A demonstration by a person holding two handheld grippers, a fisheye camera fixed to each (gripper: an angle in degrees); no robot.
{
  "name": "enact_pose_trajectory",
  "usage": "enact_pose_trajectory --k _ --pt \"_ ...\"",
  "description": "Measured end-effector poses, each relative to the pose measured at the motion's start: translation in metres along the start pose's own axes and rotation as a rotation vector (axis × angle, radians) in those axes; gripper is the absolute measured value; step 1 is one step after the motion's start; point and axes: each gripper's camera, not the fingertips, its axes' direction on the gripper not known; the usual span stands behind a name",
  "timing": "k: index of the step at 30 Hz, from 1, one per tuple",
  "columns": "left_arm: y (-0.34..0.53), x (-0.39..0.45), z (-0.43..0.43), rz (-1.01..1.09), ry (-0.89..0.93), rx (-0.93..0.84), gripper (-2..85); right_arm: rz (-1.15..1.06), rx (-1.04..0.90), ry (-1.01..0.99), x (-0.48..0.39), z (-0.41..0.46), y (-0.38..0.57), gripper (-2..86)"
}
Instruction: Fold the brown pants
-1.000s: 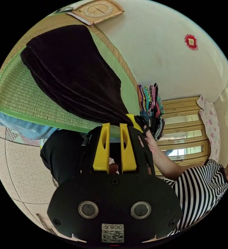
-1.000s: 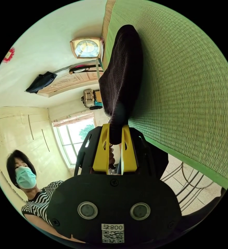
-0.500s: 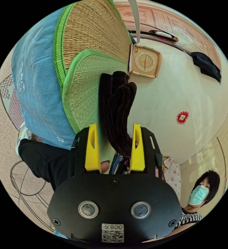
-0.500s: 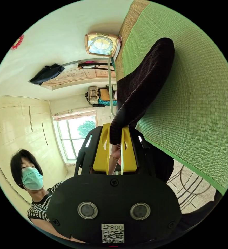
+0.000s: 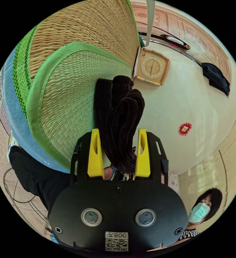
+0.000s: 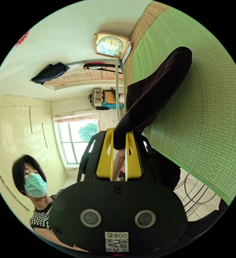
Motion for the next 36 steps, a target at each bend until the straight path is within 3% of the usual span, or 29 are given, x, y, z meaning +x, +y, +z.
enact_pose_trajectory --k 8,24,30,36 --pt "-0.015 -0.038 0.048 0.016 -0.061 -0.015 10.8 0.03 0.0 -0.004 0.019 -0.019 0.033 7.0" --pt "0.039 -0.114 0.179 0.067 -0.078 -0.087 9.8 0.027 0.031 -0.154 0.041 -0.093 0.144 6.9" --pt "0.058 -0.127 0.285 0.151 -0.122 -0.163 9.6 -0.029 0.119 -0.215 0.036 -0.146 0.183 6.8" --pt "0.086 -0.141 0.445 0.259 -0.18 -0.325 9.3 -0.104 0.279 -0.253 0.028 -0.233 0.227 6.5"
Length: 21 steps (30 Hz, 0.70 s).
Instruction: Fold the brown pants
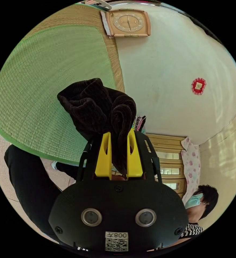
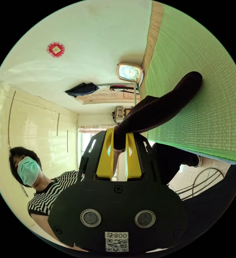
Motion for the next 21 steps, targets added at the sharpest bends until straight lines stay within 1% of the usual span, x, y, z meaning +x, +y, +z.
enact_pose_trajectory --k 2,3,5,6,7,8,9,11,12,14,15,17,18,20,21 --pt "-0.011 0.007 0.082 0.045 0.006 -0.079 9.2 -0.039 0.082 0.0 -0.016 -0.047 0.008 6.4" --pt "-0.013 0.009 0.104 0.059 0.008 -0.101 9.2 -0.049 0.105 0.001 -0.021 -0.06 0.01 6.4" --pt "-0.022 0.022 0.202 0.122 0.014 -0.199 9.1 -0.1 0.211 0.009 -0.041 -0.115 0.018 6.4" --pt "-0.024 0.026 0.228 0.137 0.018 -0.226 9.1 -0.114 0.238 0.013 -0.047 -0.13 0.02 6.4" --pt "-0.026 0.035 0.282 0.171 0.028 -0.28 9.1 -0.145 0.294 0.027 -0.06 -0.159 0.026 6.4" --pt "-0.027 0.044 0.337 0.206 0.043 -0.334 9.1 -0.181 0.353 0.049 -0.076 -0.19 0.032 6.4" --pt "-0.026 0.049 0.365 0.221 0.054 -0.361 9.1 -0.199 0.382 0.06 -0.084 -0.205 0.036 6.3" --pt "-0.018 0.068 0.48 0.281 0.112 -0.47 9.2 -0.28 0.497 0.12 -0.12 -0.264 0.053 6.3" --pt "-0.014 0.072 0.508 0.298 0.126 -0.499 9.2 -0.3 0.525 0.138 -0.129 -0.278 0.059 6.3" --pt "0.004 0.084 0.614 0.362 0.179 -0.61 9.3 -0.376 0.625 0.224 -0.161 -0.327 0.084 6.3" --pt "0.008 0.085 0.64 0.375 0.192 -0.638 9.3 -0.389 0.647 0.247 -0.167 -0.338 0.091 6.3" --pt "0.028 0.079 0.737 0.433 0.2 -0.745 9.5 -0.405 0.727 0.326 -0.177 -0.375 0.116 6.3" --pt "0.033 0.076 0.759 0.453 0.191 -0.768 9.5 -0.402 0.745 0.343 -0.177 -0.382 0.122 6.3" --pt "0.049 0.049 0.842 0.508 0.139 -0.848 9.8 -0.353 0.809 0.376 -0.157 -0.407 0.141 6.4" --pt "0.052 0.038 0.861 0.507 0.123 -0.867 9.8 -0.334 0.824 0.374 -0.148 -0.413 0.145 6.4"
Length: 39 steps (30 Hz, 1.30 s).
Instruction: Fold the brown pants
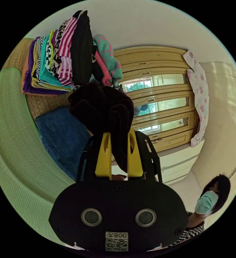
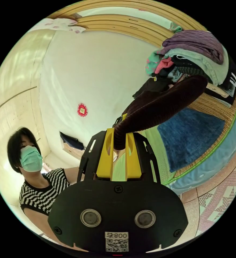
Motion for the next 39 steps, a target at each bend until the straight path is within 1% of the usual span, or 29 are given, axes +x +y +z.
enact_pose_trajectory --k 2,3,4,5,8,10,12,14,17,20,24,30,33,34,36,37,38,39 --pt "-0.022 -0.063 0.056 -0.039 -0.086 -0.1 9.8 0.114 0.032 0.024 0.049 -0.011 0.017 6.4" --pt "-0.026 -0.08 0.067 -0.051 -0.118 -0.129 9.8 0.151 0.033 0.036 0.062 -0.012 0.022 6.4" --pt "-0.033 -0.112 0.087 -0.079 -0.206 -0.187 9.8 0.231 0.02 0.058 0.088 -0.011 0.034 6.5" --pt "-0.037 -0.139 0.099 -0.087 -0.249 -0.213 9.8 0.285 -0.01 0.032 0.109 -0.004 0.046 6.5" --pt "-0.049 -0.187 0.111 -0.067 -0.187 -0.199 9.6 0.324 -0.032 -0.049 0.129 0.012 0.07 6.7" --pt "-0.059 -0.205 0.121 -0.033 -0.198 -0.209 9.6 0.336 -0.002 -0.067 0.132 0.013 0.076 6.8" --pt "-0.072 -0.221 0.132 0.004 -0.205 -0.217 9.6 0.328 0.018 -0.081 0.131 0.013 0.077 6.8" --pt "-0.087 -0.245 0.146 0.029 -0.217 -0.221 9.7 0.298 0.001 -0.053 0.125 0.015 0.074 6.8" --pt "-0.1 -0.284 0.156 0.016 -0.211 -0.209 9.7 0.284 -0.039 -0.004 0.12 0.02 0.07 6.7" --pt "-0.105 -0.312 0.165 0.018 -0.18 -0.191 9.6 0.263 -0.001 -0.011 0.108 0.012 0.067 6.6" --pt "-0.122 -0.321 0.185 0.08 -0.157 -0.202 9.4 0.209 0.064 -0.03 0.082 -0.009 0.055 6.5" --pt "-0.168 -0.319 0.211 0.21 -0.146 -0.219 9.5 0.04 0.145 -0.009 0.019 -0.025 0.027 6.3" --pt "-0.181 -0.345 0.202 0.226 -0.149 -0.197 9.5 -0.026 0.103 0.038 -0.001 -0.004 0.024 6.1" --pt "-0.182 -0.363 0.194 0.218 -0.175 -0.181 9.6 -0.034 0.064 0.074 0.0 0.011 0.026 6.1" --pt "-0.182 -0.4 0.184 0.169 -0.263 -0.17 9.6 0.003 -0.002 0.128 0.014 0.037 0.033 6.1" --pt "-0.179 -0.43 0.181 0.102 -0.326 -0.178 9.6 0.038 -0.038 0.159 0.027 0.056 0.04 6.1" --pt "-0.175 -0.46 0.179 0.051 -0.382 -0.199 9.7 0.062 -0.103 0.23 0.041 0.074 0.048 6.1" --pt "-0.173 -0.473 0.177 0.023 -0.395 -0.201 9.8 0.09 -0.137 0.266 0.048 0.083 0.052 6.1"
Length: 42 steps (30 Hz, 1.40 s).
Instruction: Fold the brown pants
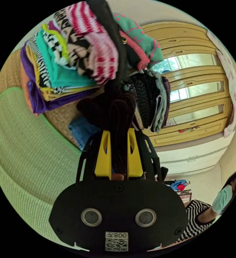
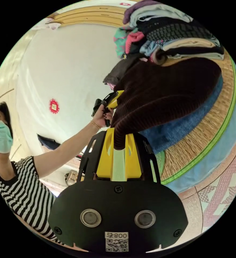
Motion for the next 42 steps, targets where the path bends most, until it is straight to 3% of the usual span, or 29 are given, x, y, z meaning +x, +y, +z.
enact_pose_trajectory --k 2,10,19,24,26,30,35,42 --pt "0.011 -0.04 0.008 -0.055 0.112 0.064 9.8 0.03 -0.041 0.041 0.01 0.019 0.013 6.1" --pt "0.036 -0.076 0.033 -0.095 0.175 0.154 9.2 -0.041 -0.175 0.195 -0.021 -0.001 0.011 5.6" --pt "0.058 -0.094 0.061 -0.081 0.252 0.12 9.6 0.021 -0.143 0.16 -0.035 -0.062 0.028 6.5" --pt "0.078 -0.095 0.037 -0.013 0.151 0.144 9.7 0.041 -0.069 0.178 -0.063 -0.089 0.052 6.6" --pt "0.097 -0.098 0.017 -0.004 0.111 0.196 8.7 0.007 -0.025 0.284 -0.089 -0.109 0.06 4.7" --pt "0.113 -0.084 0.008 0.051 0.09 0.266 5.8 -0.211 0.07 0.395 -0.152 -0.117 0.03 1.3" --pt "0.091 -0.031 0.049 0.243 -0.084 0.21 2.0 -0.513 -0.009 0.565 -0.231 -0.037 -0.088 0.2" --pt "0.07 -0.015 0.105 0.313 -0.39 0.133 0.2 -0.454 -0.228 0.826 -0.223 0.05 -0.154 0.1"
